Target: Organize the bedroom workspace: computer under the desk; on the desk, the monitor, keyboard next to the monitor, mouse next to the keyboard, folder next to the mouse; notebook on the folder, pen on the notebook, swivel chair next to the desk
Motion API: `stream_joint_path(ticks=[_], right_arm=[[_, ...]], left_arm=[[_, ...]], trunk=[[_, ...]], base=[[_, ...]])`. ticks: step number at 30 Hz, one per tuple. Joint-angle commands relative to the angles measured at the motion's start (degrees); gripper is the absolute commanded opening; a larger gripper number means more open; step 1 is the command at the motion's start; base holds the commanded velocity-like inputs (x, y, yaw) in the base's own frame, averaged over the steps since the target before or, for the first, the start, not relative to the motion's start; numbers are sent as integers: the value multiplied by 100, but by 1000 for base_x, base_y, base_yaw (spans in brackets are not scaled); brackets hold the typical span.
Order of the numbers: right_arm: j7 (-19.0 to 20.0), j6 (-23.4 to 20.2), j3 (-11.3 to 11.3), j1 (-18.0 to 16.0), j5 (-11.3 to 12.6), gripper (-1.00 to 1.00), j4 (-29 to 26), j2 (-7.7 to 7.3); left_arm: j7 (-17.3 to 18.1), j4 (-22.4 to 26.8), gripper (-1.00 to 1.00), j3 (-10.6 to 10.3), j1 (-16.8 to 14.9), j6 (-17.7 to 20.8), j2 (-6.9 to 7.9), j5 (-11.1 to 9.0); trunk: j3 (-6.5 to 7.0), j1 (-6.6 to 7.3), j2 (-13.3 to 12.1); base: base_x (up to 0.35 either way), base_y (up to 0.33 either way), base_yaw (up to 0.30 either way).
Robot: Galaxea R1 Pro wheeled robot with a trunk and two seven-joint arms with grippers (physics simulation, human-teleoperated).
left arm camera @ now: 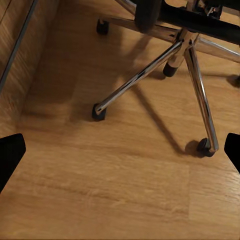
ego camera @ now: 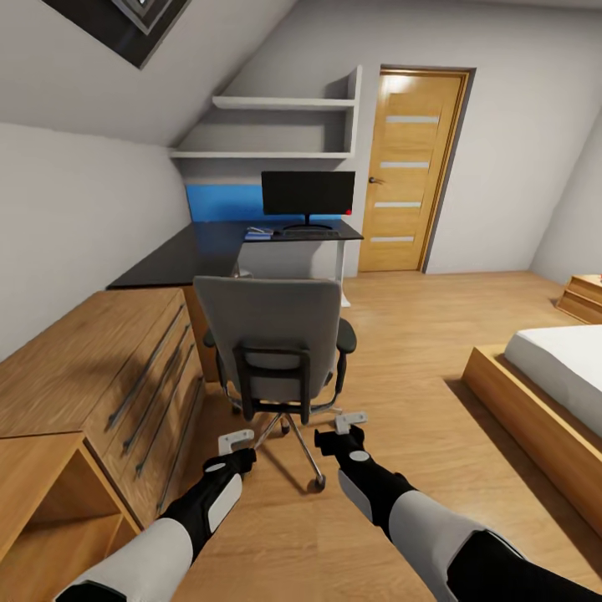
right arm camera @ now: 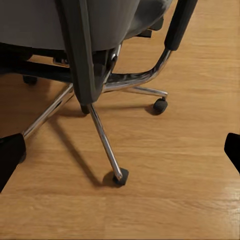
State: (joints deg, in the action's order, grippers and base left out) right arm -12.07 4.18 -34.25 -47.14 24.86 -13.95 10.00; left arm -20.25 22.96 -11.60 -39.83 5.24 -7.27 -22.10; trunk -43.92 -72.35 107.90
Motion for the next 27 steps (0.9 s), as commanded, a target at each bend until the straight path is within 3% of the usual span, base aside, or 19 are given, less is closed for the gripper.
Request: stream_joint_path(ticks=[1,7,15,27], right_arm=[[5,111,-47,-4,59,100,22,0],[82,712,-53,9,72,100,102,0],[115,822,-43,13,180,100,132,0],[108,854,-59,21,201,100,138,0]], left_arm=[[-49,4,100,-50,-5,17,5,-30],[-53,-50,100,-46,-14,-51,34,-31],[-56,-85,100,-44,-16,-72,145,-43],[-58,-101,100,-37,-16,-297,151,-49]], trunk=[[-24,-22,44],[-131,-154,285],[-275,-329,606],[-487,-593,1087]], base=[[0,0,0],[0,0,0],[0,0,0],[0,0,20]])
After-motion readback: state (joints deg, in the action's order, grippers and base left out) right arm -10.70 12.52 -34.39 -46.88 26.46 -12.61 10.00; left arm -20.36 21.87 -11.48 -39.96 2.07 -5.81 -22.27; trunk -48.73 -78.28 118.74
